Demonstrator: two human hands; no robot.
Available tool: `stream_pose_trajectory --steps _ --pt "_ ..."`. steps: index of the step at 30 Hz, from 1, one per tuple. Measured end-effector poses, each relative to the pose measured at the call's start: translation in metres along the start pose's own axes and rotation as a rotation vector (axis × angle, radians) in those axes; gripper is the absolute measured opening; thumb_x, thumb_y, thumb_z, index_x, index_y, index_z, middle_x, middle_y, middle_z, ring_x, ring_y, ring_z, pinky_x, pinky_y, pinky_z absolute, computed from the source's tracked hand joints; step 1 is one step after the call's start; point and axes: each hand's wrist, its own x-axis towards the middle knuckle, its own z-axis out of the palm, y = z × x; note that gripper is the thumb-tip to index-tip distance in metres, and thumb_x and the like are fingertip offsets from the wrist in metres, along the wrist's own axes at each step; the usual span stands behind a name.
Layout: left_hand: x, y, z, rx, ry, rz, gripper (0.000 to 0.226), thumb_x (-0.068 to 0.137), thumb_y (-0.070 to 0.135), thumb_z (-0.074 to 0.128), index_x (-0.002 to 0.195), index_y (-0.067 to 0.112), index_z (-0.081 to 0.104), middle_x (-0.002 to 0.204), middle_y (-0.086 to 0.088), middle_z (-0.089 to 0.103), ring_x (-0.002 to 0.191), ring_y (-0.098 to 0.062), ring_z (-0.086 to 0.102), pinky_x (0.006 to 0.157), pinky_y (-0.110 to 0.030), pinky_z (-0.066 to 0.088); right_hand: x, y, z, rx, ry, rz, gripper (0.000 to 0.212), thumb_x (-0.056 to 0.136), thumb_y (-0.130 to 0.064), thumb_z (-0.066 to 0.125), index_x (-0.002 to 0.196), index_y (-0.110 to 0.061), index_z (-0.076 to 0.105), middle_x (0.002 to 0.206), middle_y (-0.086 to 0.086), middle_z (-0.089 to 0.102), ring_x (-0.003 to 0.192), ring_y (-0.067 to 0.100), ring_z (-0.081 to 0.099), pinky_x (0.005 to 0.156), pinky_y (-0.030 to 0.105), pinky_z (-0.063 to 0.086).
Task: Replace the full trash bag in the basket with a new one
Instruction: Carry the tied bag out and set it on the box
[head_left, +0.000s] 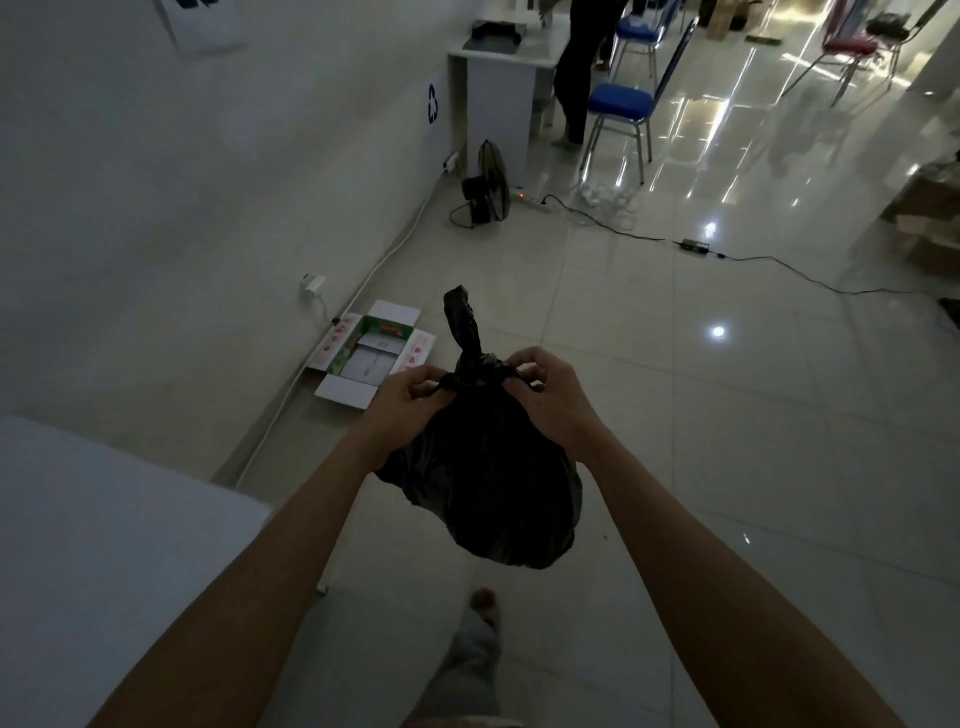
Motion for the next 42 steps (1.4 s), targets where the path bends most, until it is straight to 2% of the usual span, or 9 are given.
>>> stream_pose_trajectory --steps 10,13,16,22,29,33,36,40,42 --pt "0.237 0.045 0.020 -0.097 0.037 0.009 0.019 0.099 0.020 0.062 0.112 0.007 0.068 0.101 -0.009 0.076 0.090 -0.018 0.074 0.080 -0.030 0.060 0.220 0.005 -0.076 -0.055 -0.053 0.006 0.013 0.092 -0.023 0.070 0.103 -0.027 0.064 0.097 0.005 0.068 0.086 0.031 0.070 0.078 0.047 0.061" --pt "0.298 0.054 0.019 -0.229 0.115 -0.001 0.017 0.098 0.017 0.063 0.110 0.006 0.068 0.101 -0.012 0.076 0.088 -0.022 0.074 0.073 -0.032 0.061 0.279 0.011 -0.097 -0.194 -0.284 0.071 0.056 0.080 -0.042 0.082 0.126 -0.048 0.050 0.132 -0.003 0.049 0.115 0.015 0.053 0.097 0.038 0.051" --pt "0.358 0.058 0.009 -0.322 0.192 -0.010 0.014 0.097 0.017 0.065 0.107 0.008 0.069 0.100 -0.011 0.076 0.090 -0.023 0.074 0.075 -0.034 0.061 0.342 0.027 -0.105 -0.328 -0.488 0.046 0.098 0.075 -0.037 0.086 0.150 -0.053 0.025 0.147 -0.007 0.041 0.127 0.012 0.042 0.108 0.037 0.041" --pt "0.458 0.065 -0.007 -0.431 0.397 -0.078 0.006 0.097 0.016 0.064 0.100 0.013 0.069 0.099 -0.007 0.077 0.094 -0.025 0.072 0.075 -0.030 0.058 0.486 0.028 -0.094 -0.342 -0.465 -0.121 0.056 0.095 -0.009 0.060 0.146 -0.030 0.048 0.091 -0.017 0.058 0.083 0.004 0.059 0.082 0.028 0.046" --pt "0.522 0.081 -0.035 -0.335 0.739 -0.082 0.021 0.095 0.028 0.068 0.105 0.035 0.050 0.106 -0.009 0.071 0.092 -0.022 0.071 0.071 -0.033 0.059 0.622 0.014 -0.067 -0.309 -0.688 -0.235 0.043 0.098 -0.006 0.052 0.136 -0.026 0.062 0.096 -0.028 0.060 0.092 0.001 0.062 0.093 0.024 0.048" --pt "0.554 0.071 -0.052 -0.241 0.879 -0.053 0.010 0.101 0.022 0.058 0.096 0.029 0.054 0.080 0.013 0.071 0.076 -0.011 0.065 0.065 -0.020 0.051 0.683 0.004 -0.030 -0.258 -0.754 -0.296 0.044 0.094 0.001 0.050 0.125 -0.024 0.069 0.102 -0.018 0.071 0.087 -0.009 0.063 0.085 0.015 0.048" --pt "0.574 0.054 -0.070 -0.180 0.892 -0.129 0.016 0.095 0.022 0.067 0.102 0.035 0.059 0.095 0.014 0.070 0.095 -0.013 0.066 0.086 -0.027 0.054 0.726 0.005 0.003 -0.242 -0.782 -0.273 0.044 0.092 0.004 0.049 0.121 -0.020 0.072 0.104 -0.012 0.073 0.095 0.004 0.066 0.090 0.025 0.050" --pt "0.596 0.022 -0.105 0.070 0.708 -0.246 0.090 0.070 0.046 0.086 0.145 0.034 0.038 0.142 0.005 0.047 0.130 -0.012 0.048 0.110 -0.033 0.041 0.775 0.009 0.049 -0.227 -0.849 -0.259 0.041 0.095 0.004 0.048 0.117 -0.019 0.074 0.093 -0.023 0.070 0.082 -0.012 0.063 0.088 0.023 0.050" --pt "0.611 0.012 -0.119 0.182 0.660 -0.268 0.108 0.072 0.037 0.086 0.157 0.032 0.020 0.146 0.001 0.034 0.134 -0.012 0.037 0.114 -0.032 0.032 0.796 0.012 0.075 -0.217 -0.878 -0.238 0.039 0.096 0.005 0.047 0.117 -0.016 0.073 0.098 -0.015 0.072 0.090 -0.006 0.065 0.091 0.025 0.052"
